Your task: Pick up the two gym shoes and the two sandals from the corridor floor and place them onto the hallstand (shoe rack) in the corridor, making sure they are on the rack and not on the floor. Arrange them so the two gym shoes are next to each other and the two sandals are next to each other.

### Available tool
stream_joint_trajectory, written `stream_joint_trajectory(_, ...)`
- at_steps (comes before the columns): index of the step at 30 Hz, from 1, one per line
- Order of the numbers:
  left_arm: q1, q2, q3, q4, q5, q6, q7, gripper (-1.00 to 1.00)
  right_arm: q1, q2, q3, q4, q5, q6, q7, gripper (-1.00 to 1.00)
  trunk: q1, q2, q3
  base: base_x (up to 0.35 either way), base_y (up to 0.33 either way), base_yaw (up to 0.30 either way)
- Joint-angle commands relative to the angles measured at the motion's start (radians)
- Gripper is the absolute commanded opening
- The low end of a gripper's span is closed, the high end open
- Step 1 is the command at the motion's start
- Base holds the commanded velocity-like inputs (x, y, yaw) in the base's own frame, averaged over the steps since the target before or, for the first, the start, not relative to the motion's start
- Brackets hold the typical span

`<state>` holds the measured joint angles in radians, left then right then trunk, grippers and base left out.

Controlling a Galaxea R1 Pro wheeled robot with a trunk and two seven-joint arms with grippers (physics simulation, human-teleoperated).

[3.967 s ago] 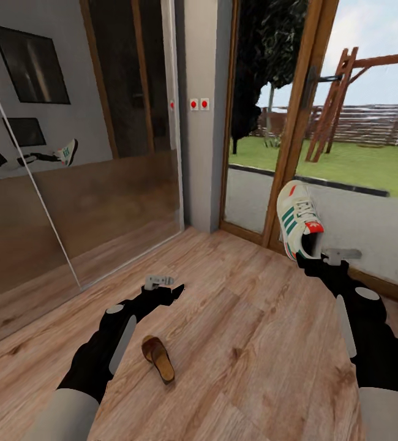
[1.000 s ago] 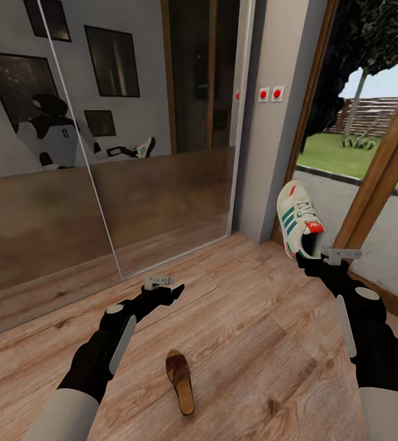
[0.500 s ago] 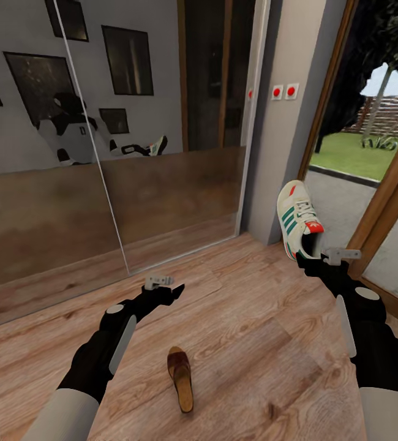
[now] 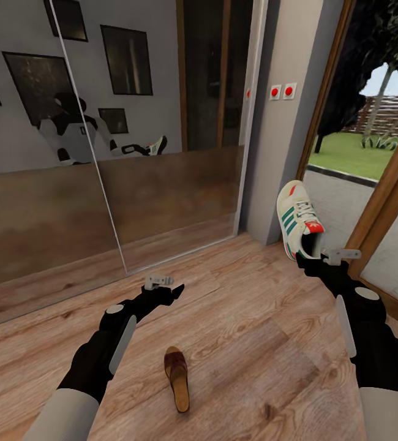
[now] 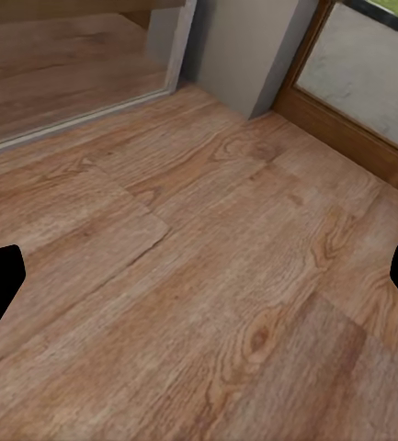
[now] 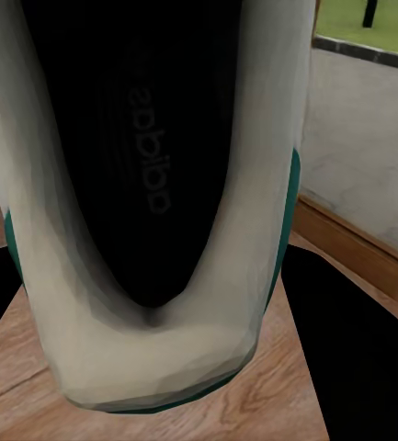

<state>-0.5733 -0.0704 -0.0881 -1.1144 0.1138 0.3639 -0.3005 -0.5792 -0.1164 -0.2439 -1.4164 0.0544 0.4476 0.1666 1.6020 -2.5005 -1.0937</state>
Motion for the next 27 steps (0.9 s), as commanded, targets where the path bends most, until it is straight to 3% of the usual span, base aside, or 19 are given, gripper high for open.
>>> stream_joint_trajectory(1,0.000,0.000,0.001,-0.001,0.011,0.009,0.000,1.00,-0.001,0.000,-0.002,-0.001,0.005,0.005,0.007,-1.00,0.000,0.000,-0.001,0.000,-0.004,0.000)
stream_joint_trajectory(27,0.000,0.000,0.001,-0.001,0.012,0.007,-0.001,1.00,-0.001,0.000,-0.003,-0.002,0.006,0.006,0.007,-1.00,0.000,0.000,-0.001,0.000,0.000,0.000)
